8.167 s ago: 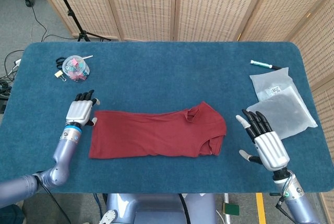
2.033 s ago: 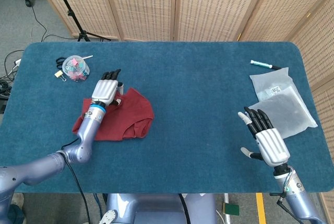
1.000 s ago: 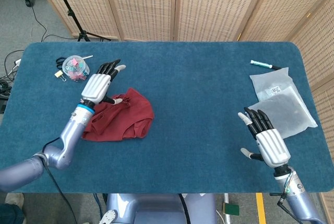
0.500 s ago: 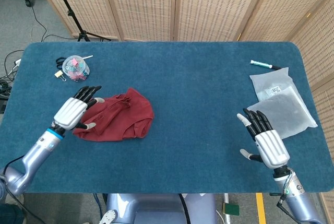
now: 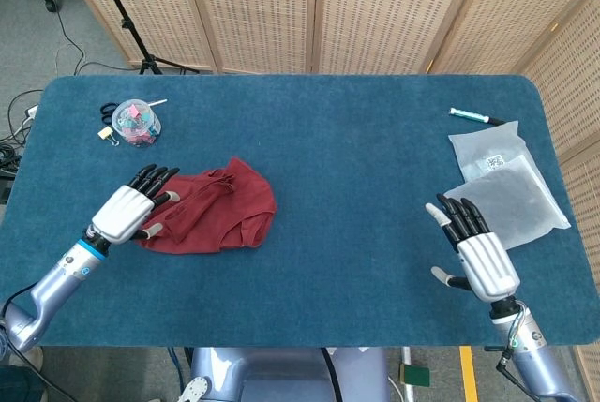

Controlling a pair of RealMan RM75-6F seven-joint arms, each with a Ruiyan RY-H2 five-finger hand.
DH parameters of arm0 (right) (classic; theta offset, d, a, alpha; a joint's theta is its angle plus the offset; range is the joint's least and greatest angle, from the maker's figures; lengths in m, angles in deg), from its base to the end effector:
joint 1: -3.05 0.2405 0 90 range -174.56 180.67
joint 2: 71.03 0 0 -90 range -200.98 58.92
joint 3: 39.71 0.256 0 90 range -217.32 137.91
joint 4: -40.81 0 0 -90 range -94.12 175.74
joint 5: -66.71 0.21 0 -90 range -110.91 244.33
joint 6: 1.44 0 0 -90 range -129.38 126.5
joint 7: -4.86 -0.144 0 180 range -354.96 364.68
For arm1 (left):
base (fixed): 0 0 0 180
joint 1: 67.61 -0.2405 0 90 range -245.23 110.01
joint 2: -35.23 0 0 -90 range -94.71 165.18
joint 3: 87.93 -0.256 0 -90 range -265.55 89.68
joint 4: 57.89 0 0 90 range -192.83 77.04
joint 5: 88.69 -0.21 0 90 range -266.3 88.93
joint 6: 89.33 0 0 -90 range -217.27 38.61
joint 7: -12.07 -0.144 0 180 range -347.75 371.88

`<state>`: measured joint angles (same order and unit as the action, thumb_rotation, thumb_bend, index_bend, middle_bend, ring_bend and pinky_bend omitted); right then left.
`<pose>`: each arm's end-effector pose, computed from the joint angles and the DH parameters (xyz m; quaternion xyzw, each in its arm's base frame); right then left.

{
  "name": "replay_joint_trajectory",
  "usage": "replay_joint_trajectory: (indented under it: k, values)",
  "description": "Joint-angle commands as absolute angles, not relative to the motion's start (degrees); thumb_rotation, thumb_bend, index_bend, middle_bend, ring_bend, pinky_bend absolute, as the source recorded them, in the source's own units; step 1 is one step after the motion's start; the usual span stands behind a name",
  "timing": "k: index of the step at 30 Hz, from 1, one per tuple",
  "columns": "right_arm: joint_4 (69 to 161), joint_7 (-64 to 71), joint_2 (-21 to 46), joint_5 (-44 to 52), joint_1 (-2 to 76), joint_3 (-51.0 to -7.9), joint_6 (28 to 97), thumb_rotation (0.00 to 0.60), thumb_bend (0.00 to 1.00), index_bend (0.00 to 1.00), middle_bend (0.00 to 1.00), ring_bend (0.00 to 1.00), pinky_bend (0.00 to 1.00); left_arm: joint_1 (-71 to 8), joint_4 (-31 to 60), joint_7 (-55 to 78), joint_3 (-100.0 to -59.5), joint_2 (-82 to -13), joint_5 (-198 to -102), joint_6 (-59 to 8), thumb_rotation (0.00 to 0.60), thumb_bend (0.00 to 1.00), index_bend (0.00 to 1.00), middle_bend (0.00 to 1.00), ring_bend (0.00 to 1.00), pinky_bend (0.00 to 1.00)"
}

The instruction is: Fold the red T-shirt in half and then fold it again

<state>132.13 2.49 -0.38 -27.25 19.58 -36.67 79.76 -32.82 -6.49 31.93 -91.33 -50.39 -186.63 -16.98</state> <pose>-0.2451 -0.2334 0.1091 0.6614 -0.3480 0.4803 0.4591 -0.2704 0.3379 0.0539 -0.7852 -0.2584 -0.4043 0.3914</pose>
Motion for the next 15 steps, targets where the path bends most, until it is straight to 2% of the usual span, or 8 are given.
replay_joint_trajectory:
  k: [1, 15]
  values:
    - [132.1, 2.5, -0.4, -27.2, 19.6, -36.6, 79.7, 0.6, 0.0, 0.0, 0.0, 0.0, 0.0, -32.5, -7.5, 31.2, -91.5, -51.3, -187.1, -16.8, 0.6, 0.26, 0.36, 0.0, 0.0, 0.0]
    - [132.0, 2.1, -0.5, -26.8, 19.5, -36.4, 79.8, 0.6, 0.0, 0.0, 0.0, 0.0, 0.0, -31.4, -10.1, 28.7, -92.5, -53.2, -188.1, -17.6, 0.6, 0.3, 0.38, 0.0, 0.0, 0.0]
